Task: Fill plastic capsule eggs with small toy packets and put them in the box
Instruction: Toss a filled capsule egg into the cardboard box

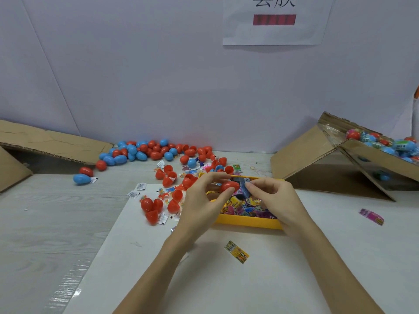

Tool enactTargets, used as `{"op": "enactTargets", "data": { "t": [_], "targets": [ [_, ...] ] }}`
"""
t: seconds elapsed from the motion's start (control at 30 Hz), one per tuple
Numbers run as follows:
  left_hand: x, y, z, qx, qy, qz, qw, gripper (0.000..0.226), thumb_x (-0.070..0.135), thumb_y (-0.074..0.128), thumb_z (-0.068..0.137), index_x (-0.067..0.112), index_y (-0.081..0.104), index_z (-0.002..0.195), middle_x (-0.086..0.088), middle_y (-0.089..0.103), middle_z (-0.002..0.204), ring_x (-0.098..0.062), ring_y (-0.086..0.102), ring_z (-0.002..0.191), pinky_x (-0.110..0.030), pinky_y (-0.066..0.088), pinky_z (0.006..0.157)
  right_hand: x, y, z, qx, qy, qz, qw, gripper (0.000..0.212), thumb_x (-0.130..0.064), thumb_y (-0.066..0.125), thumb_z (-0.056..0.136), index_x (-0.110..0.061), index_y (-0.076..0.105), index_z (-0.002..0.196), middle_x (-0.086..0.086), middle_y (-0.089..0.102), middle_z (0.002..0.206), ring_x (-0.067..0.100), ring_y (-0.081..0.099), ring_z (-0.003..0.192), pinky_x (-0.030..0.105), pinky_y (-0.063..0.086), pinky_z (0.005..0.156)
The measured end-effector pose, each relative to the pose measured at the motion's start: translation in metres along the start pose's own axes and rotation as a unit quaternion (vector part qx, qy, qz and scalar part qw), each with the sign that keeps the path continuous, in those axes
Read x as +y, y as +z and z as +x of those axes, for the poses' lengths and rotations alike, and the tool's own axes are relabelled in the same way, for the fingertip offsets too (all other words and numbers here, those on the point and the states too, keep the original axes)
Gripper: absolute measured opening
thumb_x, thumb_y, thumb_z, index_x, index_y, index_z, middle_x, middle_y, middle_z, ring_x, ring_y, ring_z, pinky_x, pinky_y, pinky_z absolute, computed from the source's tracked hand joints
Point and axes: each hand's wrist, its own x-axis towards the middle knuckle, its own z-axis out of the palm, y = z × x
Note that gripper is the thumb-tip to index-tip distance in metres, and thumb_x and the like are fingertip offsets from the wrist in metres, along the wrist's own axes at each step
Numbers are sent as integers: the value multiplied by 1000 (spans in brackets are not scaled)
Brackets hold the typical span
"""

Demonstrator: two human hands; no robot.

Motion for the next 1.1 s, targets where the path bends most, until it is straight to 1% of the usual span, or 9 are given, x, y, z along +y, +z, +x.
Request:
{"op": "enactTargets", "data": {
  "t": [0.17,0.43,0.57,0.7,0.8,0.87,0.93,1.0,1.1],
  "targets": [
    [1,3,-2,-5,9,4,1000,26,25,74,93,27,70,119,10,68,119,-4,66,104,-28,60,87,0,3,0,1,3,-7,1000,17,-40,74,91,-24,81,91,-10,78,84,-1,73,82,9,50,56],
    [3,3,-1,5,5,-5,1000,24,20,72,95,26,70,118,6,67,120,-8,67,104,-27,60,84,-2,6,-2,10,0,10,1000,16,-44,74,89,-32,82,81,-11,78,82,-1,72,80,9,51,56],
    [4,3,-1,-16,3,11,1000,25,24,72,95,29,68,120,8,66,120,-3,65,103,-22,58,83,0,6,-2,13,0,5,1000,16,-46,74,87,-34,81,81,-13,78,83,-1,72,82,9,51,56],
    [3,3,-1,-11,3,26,1000,25,15,67,98,29,70,118,10,60,121,-2,60,109,-20,56,84,-1,7,-1,2,-3,15,1000,12,-32,74,93,-22,78,99,-7,80,88,12,78,83,17,57,59],
    [1,2,0,25,-3,45,999,22,11,63,99,25,74,110,12,58,118,-2,57,111,-19,55,85,-3,8,-1,-23,-8,10,1000,7,-19,73,95,-20,73,101,-5,80,90,15,79,83,21,59,61],
    [0,1,2,42,1,60,997,17,16,65,98,25,75,107,12,59,115,0,58,108,-18,55,83,-3,9,-2,-39,-30,-29,998,8,-21,74,94,-28,74,99,-10,80,89,10,77,85,21,60,65],
    [-1,1,1,36,10,63,997,12,29,71,95,27,76,106,11,60,114,-1,59,107,-22,57,83,-3,11,-4,-46,-46,-55,996,10,-25,76,93,-34,74,97,-12,79,89,8,76,88,24,62,73],
    [0,-1,0,11,19,67,998,21,42,74,89,27,76,105,11,62,112,-5,61,107,-26,58,81,-2,11,-4,-44,-61,-65,995,11,-27,77,92,-37,75,95,-14,78,89,6,74,89,27,62,78],
    [0,-4,-1,2,57,96,994,22,38,78,86,24,77,103,10,63,108,-9,62,104,-27,57,79,-3,11,-4,-38,-88,-71,993,10,-27,78,92,-35,75,95,-14,78,89,7,74,89,27,62,78]
  ]
}}
